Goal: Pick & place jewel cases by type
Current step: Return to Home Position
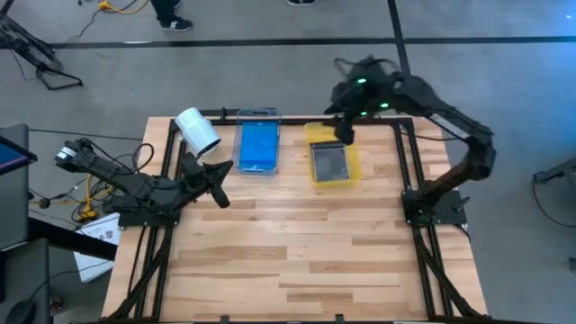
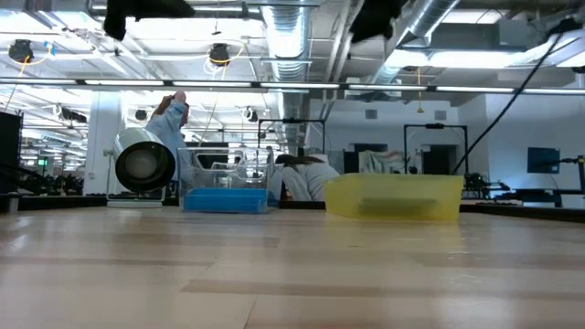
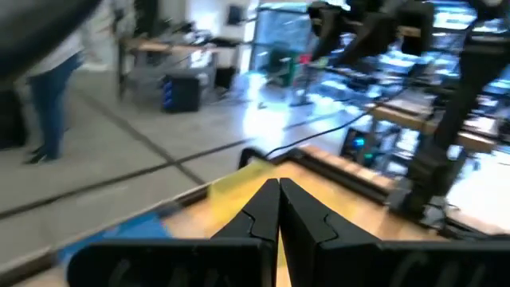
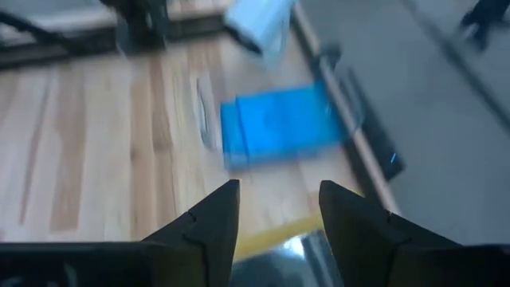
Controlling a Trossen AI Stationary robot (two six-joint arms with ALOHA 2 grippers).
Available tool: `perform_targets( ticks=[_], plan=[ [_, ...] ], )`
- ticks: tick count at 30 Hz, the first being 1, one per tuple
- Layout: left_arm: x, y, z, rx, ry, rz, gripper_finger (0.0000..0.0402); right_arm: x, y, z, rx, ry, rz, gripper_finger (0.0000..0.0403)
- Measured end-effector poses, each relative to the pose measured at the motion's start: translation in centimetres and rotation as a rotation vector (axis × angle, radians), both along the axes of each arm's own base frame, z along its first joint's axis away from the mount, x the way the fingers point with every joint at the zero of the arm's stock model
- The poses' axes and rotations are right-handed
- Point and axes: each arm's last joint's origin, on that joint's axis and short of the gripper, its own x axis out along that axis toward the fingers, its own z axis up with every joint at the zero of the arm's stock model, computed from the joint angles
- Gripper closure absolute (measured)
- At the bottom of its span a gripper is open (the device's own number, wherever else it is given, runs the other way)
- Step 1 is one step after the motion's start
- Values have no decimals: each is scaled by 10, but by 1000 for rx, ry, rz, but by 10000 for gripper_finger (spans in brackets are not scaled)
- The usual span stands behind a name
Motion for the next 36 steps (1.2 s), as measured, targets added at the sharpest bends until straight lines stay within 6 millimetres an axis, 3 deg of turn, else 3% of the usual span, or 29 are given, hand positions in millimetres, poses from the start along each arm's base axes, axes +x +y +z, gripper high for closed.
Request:
perform_targets(
  ticks=[6, 13, 18, 24, 30, 36],
  plan=[
    [6, 0, 18, 172, -43, -266, 401, -38, 27, 31, -69, -176, 11, 243],
    [17, 33, 24, 167, -159, -437, 401, -55, 60, 29, -131, -406, 89, 251],
    [22, 64, 21, 142, -163, -499, 401, -56, 72, 8, -137, -584, 118, 259],
    [16, 89, 21, 156, -138, -502, 401, -62, 77, -34, -49, -616, 86, 271],
    [0, 95, 15, 161, -127, -539, 401, -86, 86, -59, -5, -683, 57, 280],
    [-32, 85, -18, 104, -211, -389, 401, -115, 101, -83, 0, -795, -59, 281]
  ],
)
